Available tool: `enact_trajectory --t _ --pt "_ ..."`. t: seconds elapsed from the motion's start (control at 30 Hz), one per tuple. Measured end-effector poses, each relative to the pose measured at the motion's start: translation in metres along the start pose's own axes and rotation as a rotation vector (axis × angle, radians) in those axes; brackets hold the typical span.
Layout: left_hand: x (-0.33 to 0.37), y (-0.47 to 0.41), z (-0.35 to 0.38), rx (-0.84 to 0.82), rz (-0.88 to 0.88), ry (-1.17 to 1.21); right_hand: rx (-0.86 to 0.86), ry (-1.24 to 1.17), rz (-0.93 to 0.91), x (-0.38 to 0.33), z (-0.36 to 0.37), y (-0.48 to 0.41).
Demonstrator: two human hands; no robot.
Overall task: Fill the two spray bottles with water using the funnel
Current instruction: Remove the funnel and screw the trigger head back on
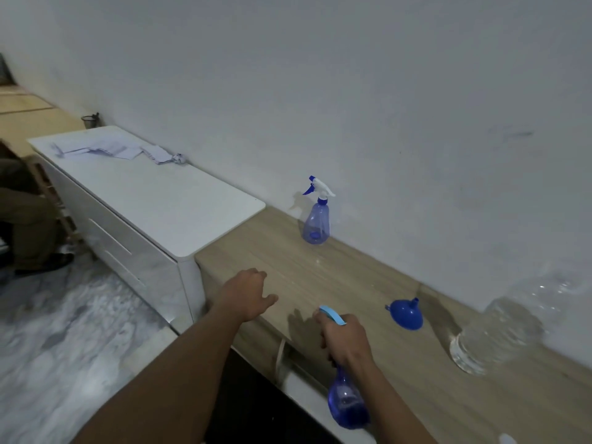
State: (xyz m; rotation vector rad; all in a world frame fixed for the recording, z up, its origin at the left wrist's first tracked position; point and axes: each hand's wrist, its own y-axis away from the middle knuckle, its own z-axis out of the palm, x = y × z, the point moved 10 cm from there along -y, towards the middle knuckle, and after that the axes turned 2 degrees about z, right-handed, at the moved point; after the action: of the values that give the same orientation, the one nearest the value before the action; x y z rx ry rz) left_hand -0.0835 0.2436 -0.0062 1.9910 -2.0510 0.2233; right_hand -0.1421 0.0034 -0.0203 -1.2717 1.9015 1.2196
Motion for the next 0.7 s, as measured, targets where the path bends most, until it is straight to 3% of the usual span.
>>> enact_trajectory --t 0.7 --pt "-0.006 0.009 0.000 0.025 0.020 -0.022 0.057 -0.036 -0.107 0.003 -0.010 0.013"
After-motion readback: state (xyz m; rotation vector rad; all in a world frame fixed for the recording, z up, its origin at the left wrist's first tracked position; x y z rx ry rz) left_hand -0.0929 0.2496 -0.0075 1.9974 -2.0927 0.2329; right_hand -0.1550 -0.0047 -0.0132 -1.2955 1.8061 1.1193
